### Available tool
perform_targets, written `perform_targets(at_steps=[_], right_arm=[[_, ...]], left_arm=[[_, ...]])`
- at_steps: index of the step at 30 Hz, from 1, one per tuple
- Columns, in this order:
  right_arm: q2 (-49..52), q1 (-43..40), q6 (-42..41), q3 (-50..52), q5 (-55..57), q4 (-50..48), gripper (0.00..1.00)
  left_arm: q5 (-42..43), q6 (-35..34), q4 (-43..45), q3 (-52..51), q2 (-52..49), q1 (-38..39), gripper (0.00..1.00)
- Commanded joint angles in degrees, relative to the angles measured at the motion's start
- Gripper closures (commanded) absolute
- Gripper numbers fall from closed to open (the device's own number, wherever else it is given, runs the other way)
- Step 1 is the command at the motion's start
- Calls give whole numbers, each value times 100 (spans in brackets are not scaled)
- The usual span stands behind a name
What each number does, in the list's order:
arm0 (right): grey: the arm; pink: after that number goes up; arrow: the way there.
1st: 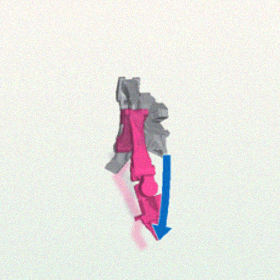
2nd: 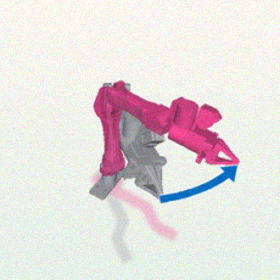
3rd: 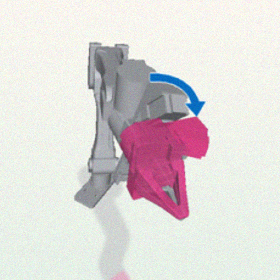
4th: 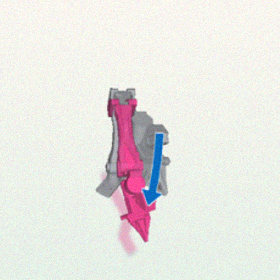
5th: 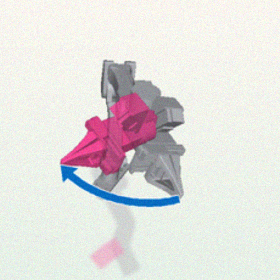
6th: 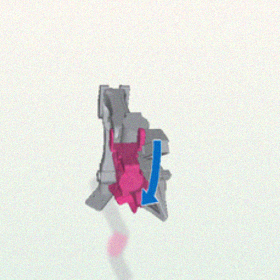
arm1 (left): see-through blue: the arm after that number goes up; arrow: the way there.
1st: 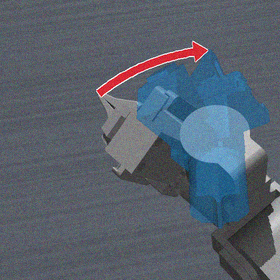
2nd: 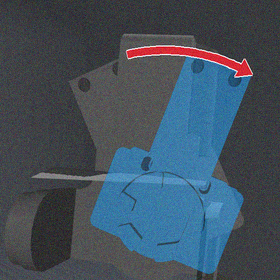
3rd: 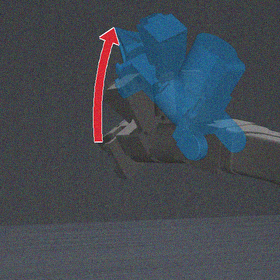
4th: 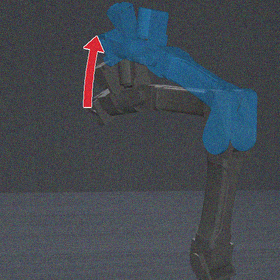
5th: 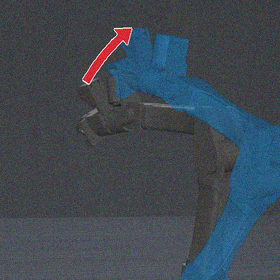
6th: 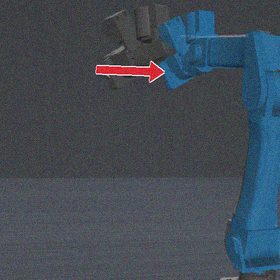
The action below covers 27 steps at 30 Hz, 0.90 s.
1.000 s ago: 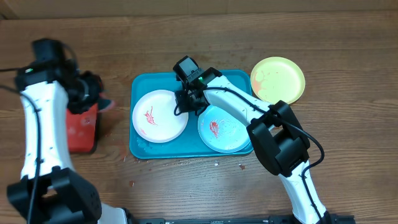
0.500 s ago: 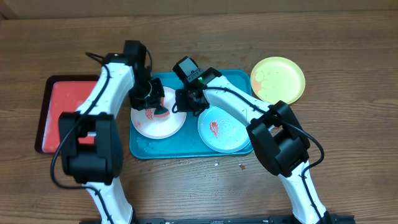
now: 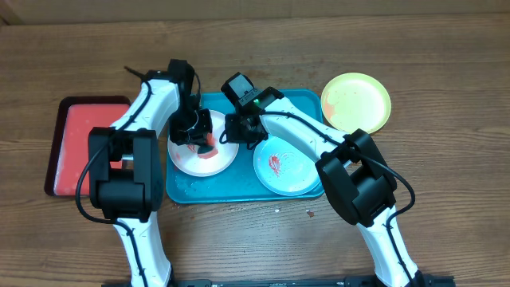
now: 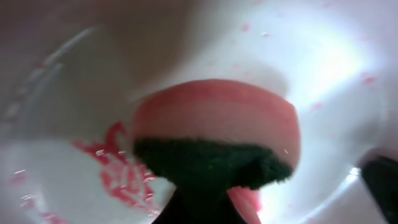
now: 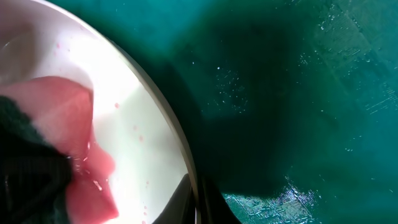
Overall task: Clean dirty plates on tray and stack at the side
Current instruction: 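Lower the sponge in the left gripper onto the white plate and scrub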
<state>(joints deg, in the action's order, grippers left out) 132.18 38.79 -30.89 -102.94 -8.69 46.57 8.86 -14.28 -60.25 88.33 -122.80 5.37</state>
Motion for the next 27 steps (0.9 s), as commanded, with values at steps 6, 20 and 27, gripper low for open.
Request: perform_targets(at_steps=[6, 20, 27], right_arm=[[57, -26, -83, 68, 374, 31, 96], [57, -26, -83, 68, 374, 4, 96], [57, -26, -83, 68, 374, 4, 96]], left_arm=[[-2898, 28, -382, 37, -481, -94, 96], [1362, -328, 938, 92, -623, -76, 96], [1818, 264, 592, 94, -719, -9, 96]])
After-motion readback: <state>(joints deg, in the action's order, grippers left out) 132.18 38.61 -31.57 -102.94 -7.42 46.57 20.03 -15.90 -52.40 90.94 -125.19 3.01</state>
